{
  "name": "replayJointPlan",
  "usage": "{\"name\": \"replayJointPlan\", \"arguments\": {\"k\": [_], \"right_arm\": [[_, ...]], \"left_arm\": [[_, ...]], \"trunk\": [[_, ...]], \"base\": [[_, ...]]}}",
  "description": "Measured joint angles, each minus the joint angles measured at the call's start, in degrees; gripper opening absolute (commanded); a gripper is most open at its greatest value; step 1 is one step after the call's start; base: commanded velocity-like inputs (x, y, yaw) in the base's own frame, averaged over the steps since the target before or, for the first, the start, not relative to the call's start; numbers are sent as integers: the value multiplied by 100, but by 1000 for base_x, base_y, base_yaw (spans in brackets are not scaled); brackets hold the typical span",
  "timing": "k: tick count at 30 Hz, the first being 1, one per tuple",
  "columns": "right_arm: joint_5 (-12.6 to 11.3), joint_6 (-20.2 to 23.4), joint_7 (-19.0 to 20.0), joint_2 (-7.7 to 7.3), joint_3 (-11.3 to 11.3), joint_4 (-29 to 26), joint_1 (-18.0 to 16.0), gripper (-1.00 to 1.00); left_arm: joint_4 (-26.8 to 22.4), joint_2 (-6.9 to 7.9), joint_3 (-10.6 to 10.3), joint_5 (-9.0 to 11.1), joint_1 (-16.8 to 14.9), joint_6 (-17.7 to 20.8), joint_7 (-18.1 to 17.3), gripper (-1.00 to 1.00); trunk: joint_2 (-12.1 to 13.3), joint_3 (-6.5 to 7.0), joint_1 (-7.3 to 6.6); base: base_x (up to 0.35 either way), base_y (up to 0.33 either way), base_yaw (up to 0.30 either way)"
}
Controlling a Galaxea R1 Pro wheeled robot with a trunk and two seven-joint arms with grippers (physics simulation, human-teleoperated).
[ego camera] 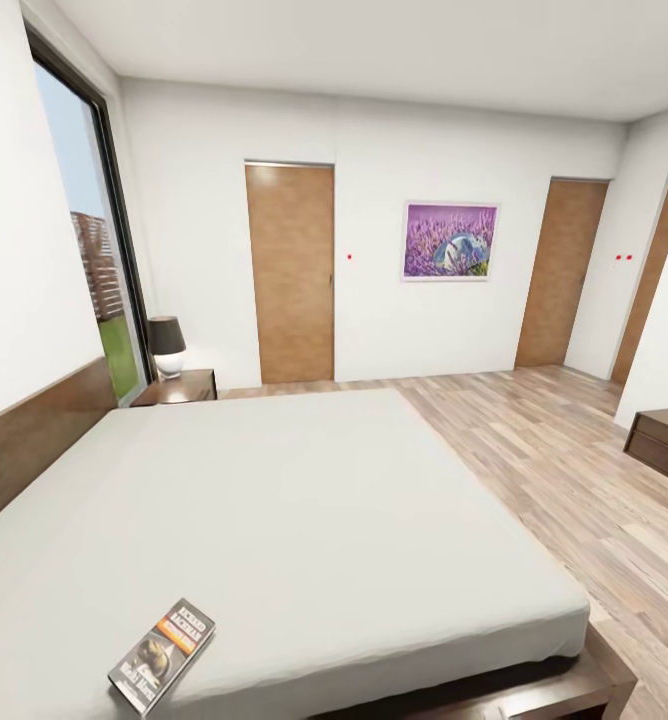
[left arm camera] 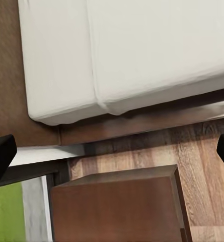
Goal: In the bedroom, move the book from the bed onto either nightstand, and place the two sandals side by side next to the bed.
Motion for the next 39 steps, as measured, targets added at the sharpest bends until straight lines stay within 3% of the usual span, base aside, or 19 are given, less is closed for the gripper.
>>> {"name": "replayJointPlan", "arguments": {"k": [6,24,34,39], "right_arm": [[-8,13,287,-8,-18,4,0,100],[-32,54,403,-49,-73,-23,0,100],[-422,14,403,-178,-86,-24,0,100],[-500,3,404,-187,-82,-26,0,100]], "left_arm": [[1,0,-4,3,1,29,3,100],[-1,0,-2,-1,1,81,3,100],[1,0,-4,-4,-5,119,3,100],[1,0,-4,-4,-5,121,3,100]], "trunk": [[-241,-108,132],[-963,-431,527],[-964,-432,528],[-964,-432,528]], "base": [[0,0,0],[0,0,0],[0,0,0],[0,0,0]]}}
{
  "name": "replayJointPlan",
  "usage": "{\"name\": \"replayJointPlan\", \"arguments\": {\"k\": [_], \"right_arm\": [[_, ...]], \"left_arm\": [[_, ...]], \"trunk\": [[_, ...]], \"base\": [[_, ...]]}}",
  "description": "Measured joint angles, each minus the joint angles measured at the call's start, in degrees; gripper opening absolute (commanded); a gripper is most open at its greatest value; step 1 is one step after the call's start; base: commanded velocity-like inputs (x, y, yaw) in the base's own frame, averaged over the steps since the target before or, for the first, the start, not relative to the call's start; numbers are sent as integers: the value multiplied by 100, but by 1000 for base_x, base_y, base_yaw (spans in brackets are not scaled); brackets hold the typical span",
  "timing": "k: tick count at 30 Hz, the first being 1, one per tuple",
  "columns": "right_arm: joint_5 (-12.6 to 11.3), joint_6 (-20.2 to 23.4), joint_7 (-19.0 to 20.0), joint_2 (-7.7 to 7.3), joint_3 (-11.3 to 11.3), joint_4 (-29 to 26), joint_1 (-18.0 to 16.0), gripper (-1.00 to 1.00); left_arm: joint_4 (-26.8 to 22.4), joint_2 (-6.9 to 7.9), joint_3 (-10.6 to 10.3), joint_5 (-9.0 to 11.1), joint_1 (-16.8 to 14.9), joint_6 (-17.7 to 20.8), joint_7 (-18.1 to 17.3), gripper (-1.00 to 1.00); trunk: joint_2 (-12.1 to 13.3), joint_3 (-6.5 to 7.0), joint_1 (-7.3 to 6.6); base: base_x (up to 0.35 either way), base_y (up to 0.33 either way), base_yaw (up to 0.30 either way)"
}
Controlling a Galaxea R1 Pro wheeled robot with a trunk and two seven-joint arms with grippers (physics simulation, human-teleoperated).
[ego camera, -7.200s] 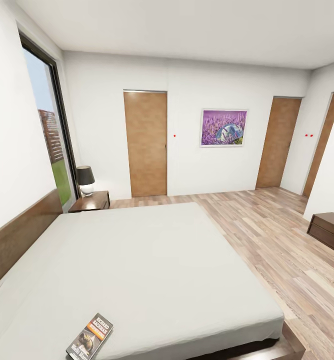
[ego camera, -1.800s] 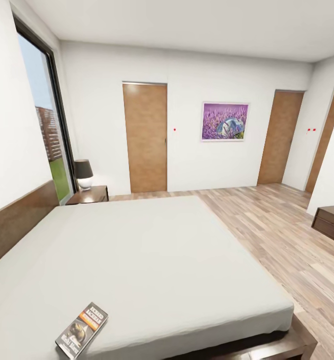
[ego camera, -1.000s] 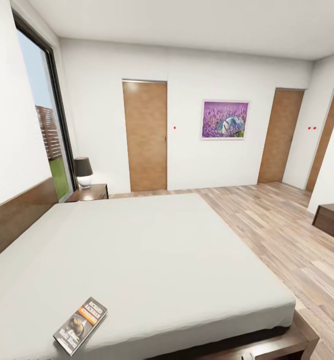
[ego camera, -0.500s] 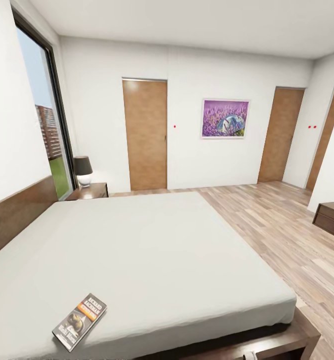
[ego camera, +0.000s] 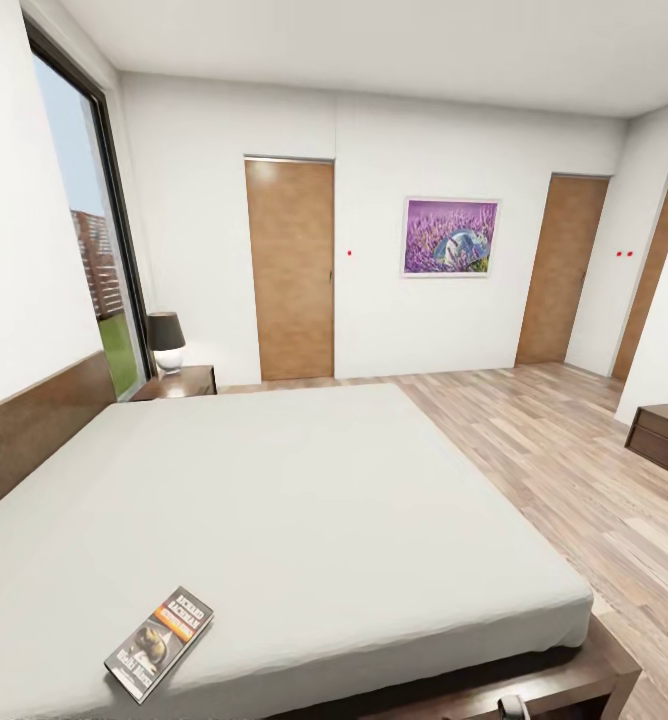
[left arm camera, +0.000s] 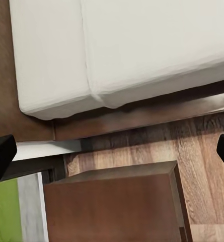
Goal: In the bedroom, move the book from the bed onto either nightstand, and place the two sandals side by side next to the bed.
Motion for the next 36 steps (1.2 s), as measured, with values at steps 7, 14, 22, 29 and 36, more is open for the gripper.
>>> {"name": "replayJointPlan", "arguments": {"k": [7,14,22,29,36], "right_arm": [[-39,-3,0,7,16,7,0,100],[-50,-7,0,7,7,6,0,100],[-47,-7,0,19,10,5,0,100],[-46,-8,0,19,11,5,0,100],[-47,-8,0,21,11,12,0,100]], "left_arm": [[3,0,-3,0,0,2,0,100],[5,0,-2,0,1,2,1,100],[8,0,-3,0,0,2,4,100],[7,0,-4,3,0,2,5,100],[9,0,-3,6,0,2,8,100]], "trunk": [[0,0,0],[0,6,0],[0,8,0],[0,9,0],[0,9,0]], "base": [[0,0,0],[0,0,-56],[0,0,-17],[0,0,-2],[0,0,0]]}}
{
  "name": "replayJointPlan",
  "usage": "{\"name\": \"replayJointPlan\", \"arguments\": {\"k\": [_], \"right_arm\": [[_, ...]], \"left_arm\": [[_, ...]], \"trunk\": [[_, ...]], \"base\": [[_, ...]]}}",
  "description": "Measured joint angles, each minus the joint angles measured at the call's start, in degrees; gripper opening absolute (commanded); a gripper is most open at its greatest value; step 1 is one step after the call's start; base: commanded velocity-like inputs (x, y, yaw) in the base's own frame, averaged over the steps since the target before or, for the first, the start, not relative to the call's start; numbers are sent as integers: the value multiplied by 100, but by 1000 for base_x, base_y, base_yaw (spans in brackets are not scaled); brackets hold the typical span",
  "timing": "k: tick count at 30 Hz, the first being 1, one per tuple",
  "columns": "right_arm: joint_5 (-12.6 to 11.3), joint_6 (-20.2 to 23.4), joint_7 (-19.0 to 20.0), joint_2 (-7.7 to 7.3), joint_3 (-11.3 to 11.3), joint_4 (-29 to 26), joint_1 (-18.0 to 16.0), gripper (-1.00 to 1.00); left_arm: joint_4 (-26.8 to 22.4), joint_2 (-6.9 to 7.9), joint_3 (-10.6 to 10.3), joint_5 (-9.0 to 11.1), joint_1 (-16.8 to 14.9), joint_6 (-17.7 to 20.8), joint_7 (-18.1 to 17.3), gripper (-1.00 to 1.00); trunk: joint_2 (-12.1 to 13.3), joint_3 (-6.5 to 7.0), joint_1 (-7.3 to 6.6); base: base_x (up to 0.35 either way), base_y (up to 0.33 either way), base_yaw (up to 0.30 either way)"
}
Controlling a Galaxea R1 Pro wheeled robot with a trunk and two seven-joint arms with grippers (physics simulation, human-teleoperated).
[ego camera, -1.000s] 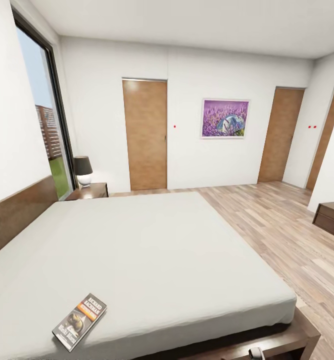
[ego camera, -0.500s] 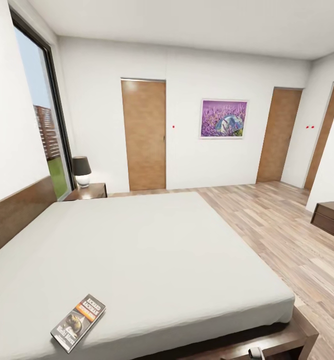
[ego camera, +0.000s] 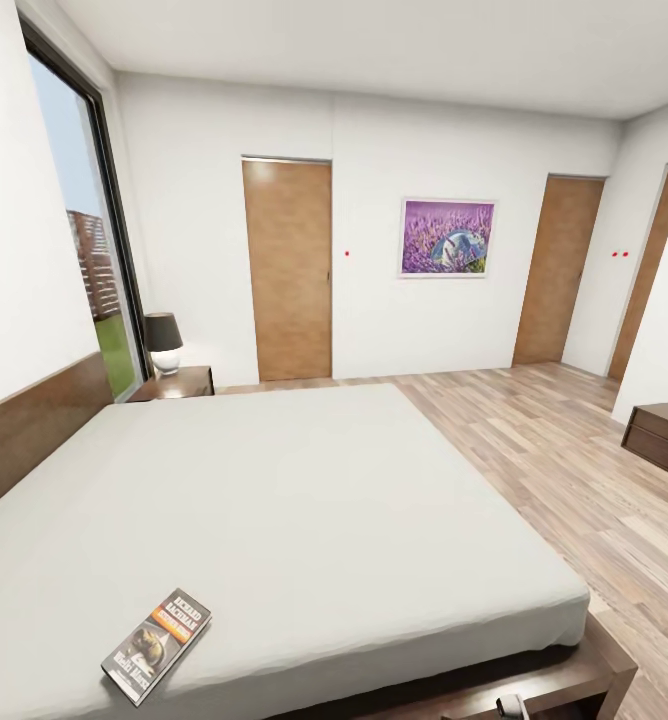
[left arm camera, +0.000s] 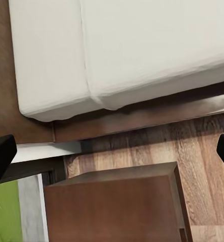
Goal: In the bedroom, move the book from the bed onto either nightstand, and place the two sandals side by side next to the bed.
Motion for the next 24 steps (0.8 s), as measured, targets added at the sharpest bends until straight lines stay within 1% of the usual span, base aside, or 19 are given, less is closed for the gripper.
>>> {"name": "replayJointPlan", "arguments": {"k": [6,14,24], "right_arm": [[1,0,0,10,1,1,0,100],[1,0,0,20,13,-1,0,100],[2,0,0,28,8,1,0,100]], "left_arm": [[0,0,0,-4,-1,0,1,100],[1,0,-1,-5,-2,-1,0,100],[1,0,-1,-13,0,0,8,100]], "trunk": [[0,-6,0],[0,-50,0],[0,-83,0]], "base": [[0,0,21],[0,-4,114],[0,-59,55]]}}
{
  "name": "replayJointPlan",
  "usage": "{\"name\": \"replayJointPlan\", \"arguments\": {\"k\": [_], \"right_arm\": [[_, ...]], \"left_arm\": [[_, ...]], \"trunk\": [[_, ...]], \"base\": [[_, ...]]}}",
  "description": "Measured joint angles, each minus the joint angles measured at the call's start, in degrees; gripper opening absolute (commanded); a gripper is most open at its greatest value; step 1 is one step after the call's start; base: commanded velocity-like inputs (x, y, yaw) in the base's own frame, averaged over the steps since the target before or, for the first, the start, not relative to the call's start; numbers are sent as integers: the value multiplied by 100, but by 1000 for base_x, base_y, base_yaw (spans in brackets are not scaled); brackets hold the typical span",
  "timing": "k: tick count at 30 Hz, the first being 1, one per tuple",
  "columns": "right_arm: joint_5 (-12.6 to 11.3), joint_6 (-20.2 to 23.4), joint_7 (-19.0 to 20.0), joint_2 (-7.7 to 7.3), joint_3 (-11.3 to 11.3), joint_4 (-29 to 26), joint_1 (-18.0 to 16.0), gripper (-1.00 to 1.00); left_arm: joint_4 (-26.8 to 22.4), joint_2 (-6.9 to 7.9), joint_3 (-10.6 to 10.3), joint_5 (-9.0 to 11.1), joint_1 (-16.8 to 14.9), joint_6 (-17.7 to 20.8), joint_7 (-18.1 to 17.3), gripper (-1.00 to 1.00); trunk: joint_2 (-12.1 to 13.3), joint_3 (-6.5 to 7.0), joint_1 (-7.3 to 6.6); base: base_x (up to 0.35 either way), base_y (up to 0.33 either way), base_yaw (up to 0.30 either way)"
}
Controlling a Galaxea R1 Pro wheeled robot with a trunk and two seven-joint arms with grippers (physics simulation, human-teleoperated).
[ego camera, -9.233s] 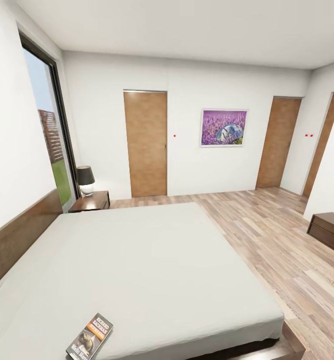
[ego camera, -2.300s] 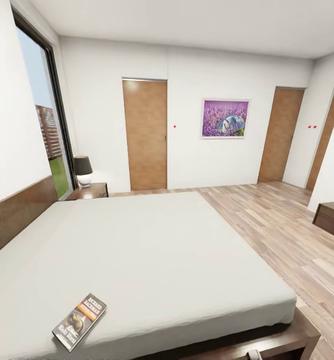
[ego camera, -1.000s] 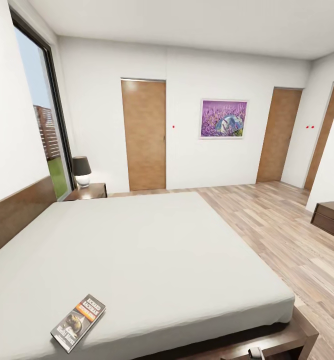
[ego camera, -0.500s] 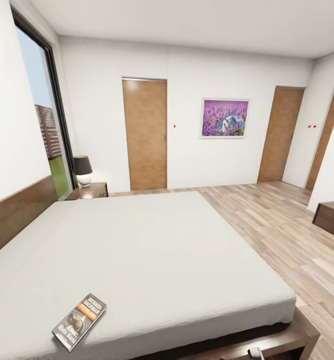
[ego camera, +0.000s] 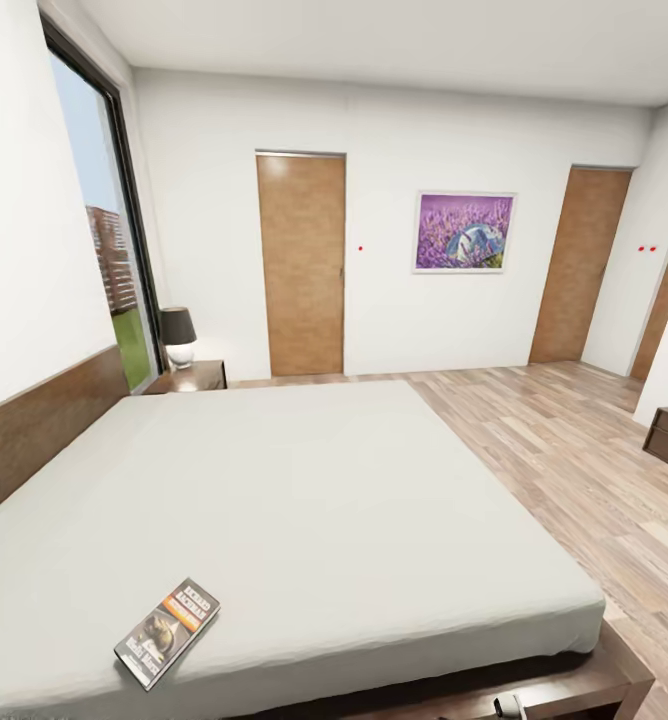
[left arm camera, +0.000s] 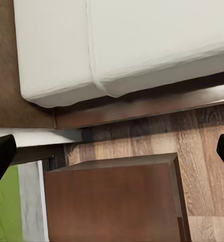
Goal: In the bedroom, move the book from the bed onto either nightstand, and place the two sandals side by side next to the bed.
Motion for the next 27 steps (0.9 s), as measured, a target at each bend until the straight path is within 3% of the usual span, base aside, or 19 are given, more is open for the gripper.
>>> {"name": "replayJointPlan", "arguments": {"k": [13,27], "right_arm": [[1,0,1,1,-1,-1,0,100],[0,0,0,9,22,0,0,100]], "left_arm": [[2,-1,0,5,0,6,0,100],[0,0,0,-8,-1,114,0,100]], "trunk": [[0,-12,0],[0,-95,0]], "base": [[0,-71,14],[0,-86,123]]}}
